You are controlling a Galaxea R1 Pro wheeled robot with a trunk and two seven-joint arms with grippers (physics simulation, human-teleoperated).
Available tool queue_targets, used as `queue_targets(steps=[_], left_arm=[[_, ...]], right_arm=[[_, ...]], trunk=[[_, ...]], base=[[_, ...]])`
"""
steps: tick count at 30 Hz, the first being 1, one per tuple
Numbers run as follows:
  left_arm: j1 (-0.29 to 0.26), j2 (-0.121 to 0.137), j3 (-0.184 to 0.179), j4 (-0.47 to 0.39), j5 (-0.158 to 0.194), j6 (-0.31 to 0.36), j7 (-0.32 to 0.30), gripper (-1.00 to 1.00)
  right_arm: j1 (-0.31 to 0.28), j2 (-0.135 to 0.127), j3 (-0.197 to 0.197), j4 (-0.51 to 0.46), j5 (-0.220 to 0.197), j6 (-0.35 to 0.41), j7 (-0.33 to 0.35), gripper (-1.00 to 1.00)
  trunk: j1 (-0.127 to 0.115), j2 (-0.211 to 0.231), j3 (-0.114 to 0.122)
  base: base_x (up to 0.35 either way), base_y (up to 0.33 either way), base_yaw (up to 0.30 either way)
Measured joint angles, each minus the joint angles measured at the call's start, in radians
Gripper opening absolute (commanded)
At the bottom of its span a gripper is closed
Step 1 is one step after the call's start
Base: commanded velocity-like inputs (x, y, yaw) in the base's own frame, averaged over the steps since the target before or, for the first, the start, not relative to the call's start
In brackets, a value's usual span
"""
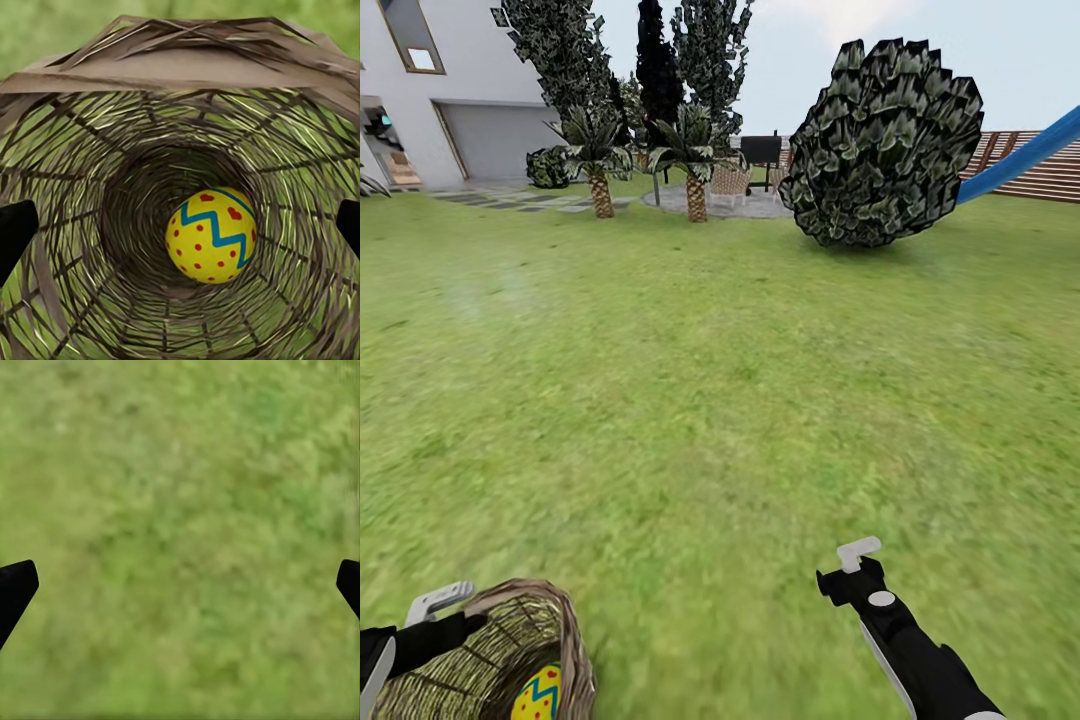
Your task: Take the three Easter eggs out of the wicker basket on the lawn in the garden, then place them on the lawn next to a single tree (choose any tree) so that all three eggs are next to the same tree and none are left in the basket.
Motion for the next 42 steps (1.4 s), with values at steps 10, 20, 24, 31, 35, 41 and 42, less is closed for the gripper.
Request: queue_targets(steps=[10,20,24,31,35,41,42], left_arm=[[0.000,-0.004,-0.003,0.002,-0.001,0.000,-0.001,1.00],[0.000,-0.005,-0.005,0.002,-0.001,0.004,-0.002,1.00],[0.000,-0.006,-0.005,0.002,-0.001,0.004,-0.002,1.00],[0.000,-0.013,-0.007,0.002,-0.001,0.008,-0.006,1.00],[0.000,-0.017,-0.007,0.002,-0.001,0.009,-0.008,1.00],[0.000,-0.029,-0.008,0.003,-0.002,0.009,-0.009,1.00],[0.000,-0.031,-0.008,0.003,-0.002,0.008,-0.008,1.00]], right_arm=[[0.000,-0.001,-0.001,-0.003,0.000,-0.001,0.000,1.00],[0.000,0.000,0.000,-0.006,0.000,0.000,0.000,1.00],[0.000,0.000,0.001,-0.006,0.000,0.001,0.000,1.00],[0.000,0.000,0.002,-0.006,0.000,0.002,0.000,1.00],[0.000,0.000,0.002,-0.005,0.001,0.002,0.000,1.00],[0.000,0.000,0.002,-0.005,0.001,0.001,0.000,1.00],[0.000,0.000,0.002,-0.005,0.001,0.001,0.000,1.00]], trunk=[[0.038,-0.070,-0.031],[0.077,-0.140,-0.063],[0.092,-0.168,-0.075],[0.119,-0.217,-0.097],[0.134,-0.245,-0.110],[0.157,-0.287,-0.128],[0.161,-0.294,-0.132]], base=[[0.000,0.000,0.000],[0.000,0.000,0.000],[0.000,0.000,0.000],[0.000,0.000,0.000],[0.000,0.000,0.000],[0.000,0.000,0.000],[0.000,0.000,0.000]])
